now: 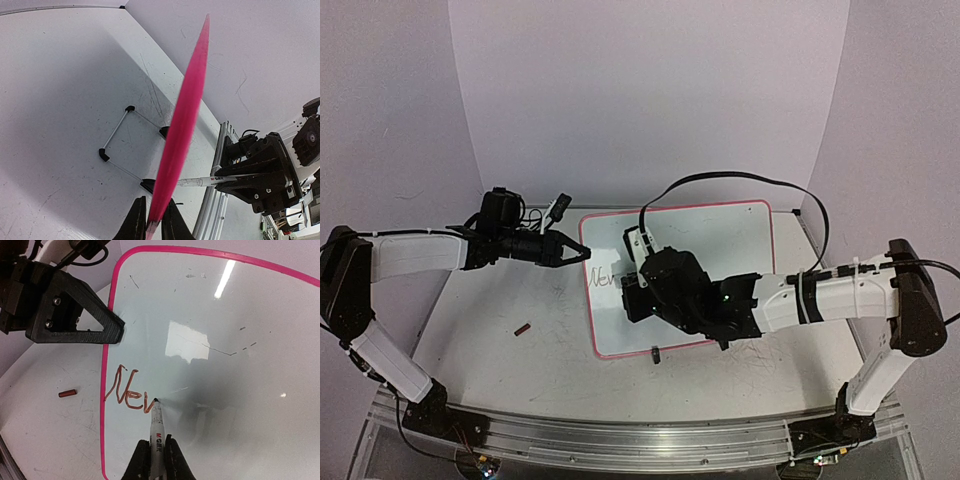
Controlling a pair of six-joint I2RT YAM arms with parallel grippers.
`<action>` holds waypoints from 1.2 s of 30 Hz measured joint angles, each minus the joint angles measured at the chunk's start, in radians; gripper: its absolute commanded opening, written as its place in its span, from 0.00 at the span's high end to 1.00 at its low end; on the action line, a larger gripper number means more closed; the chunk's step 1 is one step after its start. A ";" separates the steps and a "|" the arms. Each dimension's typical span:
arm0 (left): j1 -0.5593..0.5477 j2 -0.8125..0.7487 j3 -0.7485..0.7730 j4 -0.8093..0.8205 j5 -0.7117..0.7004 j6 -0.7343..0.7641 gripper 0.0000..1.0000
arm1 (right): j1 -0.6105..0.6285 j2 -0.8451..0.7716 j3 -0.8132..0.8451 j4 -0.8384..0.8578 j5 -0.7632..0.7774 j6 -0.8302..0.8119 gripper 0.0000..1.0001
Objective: Write a sentence on the whiteboard
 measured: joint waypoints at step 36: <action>0.000 0.000 0.000 0.000 0.000 0.000 0.89 | 0.001 -0.025 -0.048 -0.007 -0.018 0.069 1.00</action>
